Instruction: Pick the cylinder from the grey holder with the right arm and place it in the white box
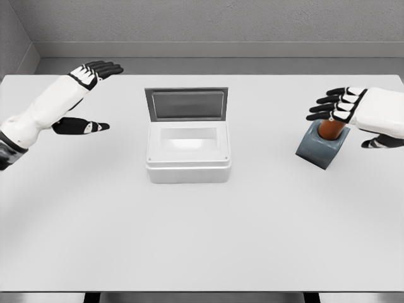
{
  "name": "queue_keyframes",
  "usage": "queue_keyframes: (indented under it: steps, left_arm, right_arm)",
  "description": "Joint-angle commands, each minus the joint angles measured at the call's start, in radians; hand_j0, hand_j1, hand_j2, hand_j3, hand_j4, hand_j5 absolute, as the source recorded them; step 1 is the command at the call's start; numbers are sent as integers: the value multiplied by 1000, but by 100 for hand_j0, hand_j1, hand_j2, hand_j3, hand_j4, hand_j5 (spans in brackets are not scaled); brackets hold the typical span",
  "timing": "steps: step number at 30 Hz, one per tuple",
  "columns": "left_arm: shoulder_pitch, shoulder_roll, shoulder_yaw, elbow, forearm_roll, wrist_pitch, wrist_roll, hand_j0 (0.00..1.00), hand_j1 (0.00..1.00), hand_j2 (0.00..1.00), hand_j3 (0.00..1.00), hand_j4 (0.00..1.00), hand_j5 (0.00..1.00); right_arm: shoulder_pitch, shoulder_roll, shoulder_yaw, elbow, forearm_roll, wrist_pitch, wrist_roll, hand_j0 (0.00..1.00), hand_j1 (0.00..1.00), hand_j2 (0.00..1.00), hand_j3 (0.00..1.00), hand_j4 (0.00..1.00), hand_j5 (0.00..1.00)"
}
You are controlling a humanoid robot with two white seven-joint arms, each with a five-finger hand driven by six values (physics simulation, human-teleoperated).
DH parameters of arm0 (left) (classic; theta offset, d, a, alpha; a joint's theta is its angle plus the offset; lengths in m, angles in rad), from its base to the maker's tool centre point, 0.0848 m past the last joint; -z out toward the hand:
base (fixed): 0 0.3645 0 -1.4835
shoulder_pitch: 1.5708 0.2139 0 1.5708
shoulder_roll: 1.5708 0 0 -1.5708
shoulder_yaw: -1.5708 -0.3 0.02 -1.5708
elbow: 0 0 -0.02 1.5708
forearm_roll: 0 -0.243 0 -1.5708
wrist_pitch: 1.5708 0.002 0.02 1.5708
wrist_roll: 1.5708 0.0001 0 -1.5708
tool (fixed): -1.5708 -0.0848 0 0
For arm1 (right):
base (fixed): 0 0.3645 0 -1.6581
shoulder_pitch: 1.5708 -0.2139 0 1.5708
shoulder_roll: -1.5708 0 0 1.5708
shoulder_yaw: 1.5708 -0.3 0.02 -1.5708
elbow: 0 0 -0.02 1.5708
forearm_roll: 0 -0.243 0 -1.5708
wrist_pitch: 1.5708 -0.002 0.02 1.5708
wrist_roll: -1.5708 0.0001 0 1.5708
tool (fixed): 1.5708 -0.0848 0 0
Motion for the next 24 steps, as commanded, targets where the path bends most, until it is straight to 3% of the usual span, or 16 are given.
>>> queue_keyframes:
  steps: [1, 7, 9, 10, 11, 12, 14, 17, 21, 23, 24]
  left_arm:
    - [0, 0, -2, 0, 11, 3, 2, 100, 100, 100, 100, 100, 100]
    - [0, 2, 0, 3, 8, 3, 0, 100, 100, 100, 100, 100, 100]
    - [-2, 0, 0, 6, 32, 3, -14, 100, 100, 100, 100, 100, 100]
    - [-6, 0, 0, 17, 87, 2, -81, 100, 100, 100, 100, 100, 100]
    - [-11, 0, 1, 32, 150, 2, -168, 100, 100, 100, 100, 100, 100]
    - [-11, 0, 1, 38, 213, 3, -231, 100, 100, 100, 100, 100, 100]
    - [-12, -1, 4, 45, 330, 8, -339, 100, 100, 100, 100, 100, 100]
    - [-43, -20, 4, 118, 512, 80, -558, 100, 100, 100, 100, 100, 100]
    - [-77, -43, 6, 172, 633, 170, -577, 100, 100, 100, 100, 100, 100]
    - [-87, -46, 7, 195, 713, 206, -577, 100, 100, 100, 100, 100, 100]
    - [-91, -55, 7, 206, 712, 207, -577, 100, 100, 100, 100, 100, 100]
  right_arm:
    - [0, 0, 4, -1, -3, 1, 2, 100, 100, 100, 100, 100, 100]
    - [-12, 2, -2, 5, -6, 1, -6, 100, 100, 100, 100, 100, 100]
    - [-51, 3, -10, 13, -6, 1, 54, 100, 100, 100, 100, 100, 100]
    - [-81, 26, -11, 35, -23, 1, 198, 100, 100, 100, 100, 100, 100]
    - [-112, 102, -11, 81, -62, 1, 350, 100, 100, 100, 100, 100, 100]
    - [-149, 155, -10, 133, -124, 1, 388, 100, 100, 100, 100, 100, 100]
    - [-198, 256, -8, 189, -168, 1, 388, 99, 99, 99, 99, 99, 99]
    - [-250, 275, 1, 203, -155, 1, 388, 99, 99, 99, 99, 99, 99]
    - [-273, 263, 6, 240, -41, 1, 388, 99, 99, 99, 99, 99, 99]
    - [-287, 267, 53, 268, -3, 1, 388, 98, 98, 98, 98, 98, 98]
    - [-293, 267, 55, 289, 5, 1, 388, 98, 98, 98, 98, 98, 98]
